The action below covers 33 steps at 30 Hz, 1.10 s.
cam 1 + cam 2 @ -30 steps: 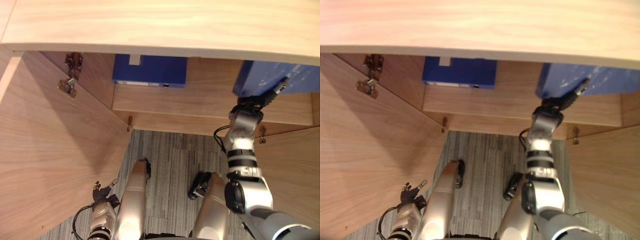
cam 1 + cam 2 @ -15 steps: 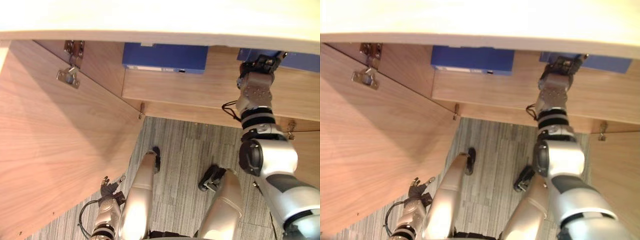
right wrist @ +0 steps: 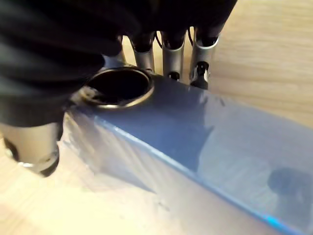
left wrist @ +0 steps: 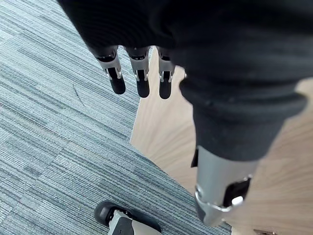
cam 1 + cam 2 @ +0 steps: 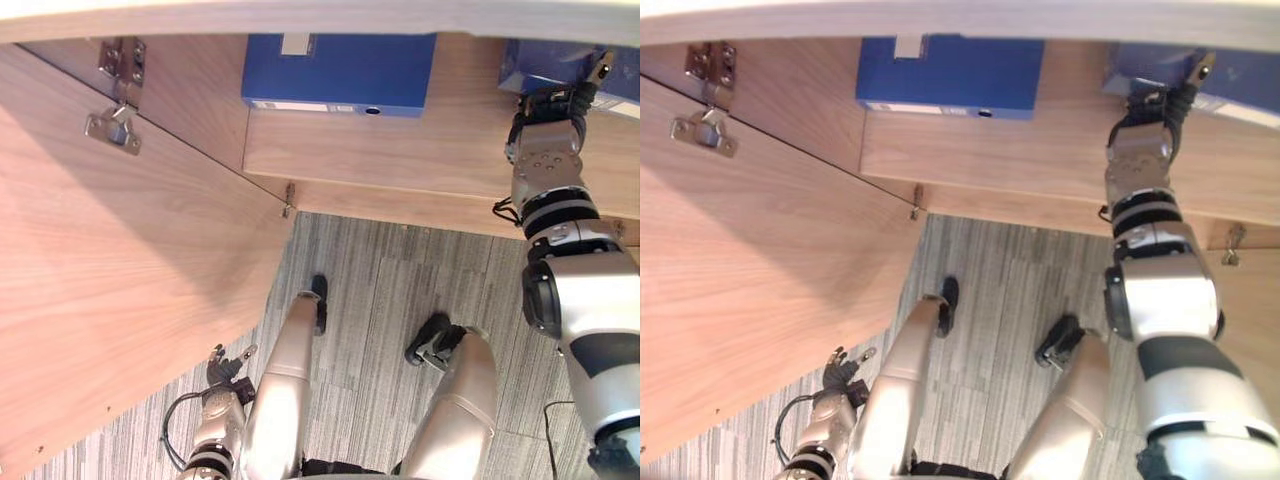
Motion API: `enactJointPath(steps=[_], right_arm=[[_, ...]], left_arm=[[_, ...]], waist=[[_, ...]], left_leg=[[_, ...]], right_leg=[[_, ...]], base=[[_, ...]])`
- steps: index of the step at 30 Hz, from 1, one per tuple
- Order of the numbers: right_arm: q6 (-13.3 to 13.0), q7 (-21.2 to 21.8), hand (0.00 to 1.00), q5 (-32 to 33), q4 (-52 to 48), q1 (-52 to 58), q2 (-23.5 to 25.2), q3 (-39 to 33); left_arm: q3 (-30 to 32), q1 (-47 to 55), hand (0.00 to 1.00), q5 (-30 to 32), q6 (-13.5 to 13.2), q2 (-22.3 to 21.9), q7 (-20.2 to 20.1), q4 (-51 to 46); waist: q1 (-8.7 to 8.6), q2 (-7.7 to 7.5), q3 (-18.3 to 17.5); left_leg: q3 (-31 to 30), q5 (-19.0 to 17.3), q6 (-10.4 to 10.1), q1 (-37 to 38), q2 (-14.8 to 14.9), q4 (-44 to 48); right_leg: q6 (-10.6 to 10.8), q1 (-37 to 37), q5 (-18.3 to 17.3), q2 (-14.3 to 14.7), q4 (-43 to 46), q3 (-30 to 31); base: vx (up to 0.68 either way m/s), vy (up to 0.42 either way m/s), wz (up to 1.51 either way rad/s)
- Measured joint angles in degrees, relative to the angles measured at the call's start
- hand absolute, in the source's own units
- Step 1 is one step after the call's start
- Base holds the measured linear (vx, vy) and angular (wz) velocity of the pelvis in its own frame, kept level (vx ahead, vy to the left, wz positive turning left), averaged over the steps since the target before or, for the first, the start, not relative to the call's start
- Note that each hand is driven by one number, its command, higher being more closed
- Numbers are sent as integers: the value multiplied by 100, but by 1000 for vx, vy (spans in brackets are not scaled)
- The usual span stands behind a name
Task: Walk over to the cabinet, pick up the folder, carry it to the office cabinet, place the folder inside the office cabinet, then close the office cabinet door
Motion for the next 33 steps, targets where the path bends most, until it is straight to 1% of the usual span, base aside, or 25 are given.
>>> enactJointPath(steps=[4,9,11,13,14,15,16,17,18,19,21,23,24,26,28,29,33], right_arm=[[-7,-8,0,0,52,-110,31,80],[0,-13,0,-9,168,-273,37,377],[60,-13,0,-65,254,-388,40,509],[265,-12,0,-459,341,-425,38,564],[411,29,0,-803,339,-426,34,760],[538,116,0,-1287,333,-427,40,1001],[636,167,0,-1602,333,-423,43,1103],[819,287,0,-2271,334,-407,48,1230],[889,364,0,-2512,333,-390,49,1309],[985,558,0,-2783,319,-286,50,1413],[1161,910,0,-3048,326,70,109,1600],[1203,1092,0,-3303,325,456,207,1626],[1144,1194,0,-3470,326,576,214,1650],[1133,1386,0,-3716,353,766,193,1928],[1135,1489,0,-3904,414,1043,239,2177],[1136,1549,0,-4010,462,1170,297,2298],[1144,1659,0,-4093,614,1472,448,2419]], left_arm=[[-30,1,0,2,-2,12,5,-14],[-52,4,0,2,-10,30,10,-31],[-62,5,0,2,-10,50,11,-47],[-63,5,0,2,-11,57,10,-48],[-63,5,0,2,-12,58,10,-42],[-63,5,0,-1,-20,61,10,-37],[-63,4,0,-2,-22,66,11,-36],[-66,3,0,1,-30,72,10,-37],[-69,4,0,1,-42,72,10,-33],[-87,3,0,2,-66,71,10,-21],[-150,2,0,3,-121,84,6,9],[-190,1,0,3,-136,106,1,15],[-208,-1,0,4,-144,122,-6,15],[-302,-6,0,5,-175,184,-14,45],[-332,-6,0,37,-180,218,-57,111],[-344,-6,0,53,-180,241,-71,113],[-407,-11,0,58,-189,252,-176,111]], waist=[[-1,3,-2],[-30,24,-19],[-38,31,-23],[-47,32,-24],[-63,47,-34],[-62,55,-39],[-61,55,-39],[-66,55,-39],[-67,54,-53],[-66,49,-92],[-62,42,-112],[-67,43,-145],[-74,42,-145],[-128,34,-150],[-143,-18,-255],[-151,-77,-293],[-155,-150,-442]], left_leg=[[38,86,-8,119,39,-183],[28,231,-27,303,100,-478],[46,309,-38,327,141,-597],[67,368,-39,382,147,-693],[67,394,-45,404,165,-736],[74,403,-48,423,223,-763],[76,410,-53,441,245,-786],[79,442,-67,490,255,-853],[86,458,-68,506,257,-890],[101,479,-69,527,260,-952],[131,486,-71,610,287,-1021],[160,485,-71,624,326,-1035],[176,483,-69,624,343,-1034],[214,476,-59,672,361,-1041],[266,465,-48,736,385,-1071],[295,462,-47,810,398,-1104],[312,447,-41,881,429,-1111]], right_leg=[[-43,61,71,52,-146,0],[-104,243,184,146,-383,-87],[-153,246,256,177,-479,-126],[-171,259,291,186,-523,-121],[-177,274,312,213,-559,-125],[-192,295,341,276,-610,-134],[-199,312,354,304,-638,-139],[-199,344,376,331,-690,-137],[-200,350,384,334,-709,-137],[-201,352,398,339,-746,-138],[-199,428,417,362,-829,-147],[-193,455,441,403,-896,-151],[-190,456,458,421,-923,-148],[-179,513,481,431,-973,-146],[-176,544,488,440,-1007,-128],[-178,584,489,446,-1022,-107],[-184,646,492,471,-1040,-107]], base=[[77,1,-6],[46,11,-3],[26,28,-7],[11,13,-2],[33,20,-9],[33,19,-11],[29,15,-11],[25,13,-5],[37,16,-2],[35,16,-2],[59,30,-5],[78,45,-9],[64,53,-9],[49,65,-8],[34,48,-10],[33,28,-10],[12,11,-3]])
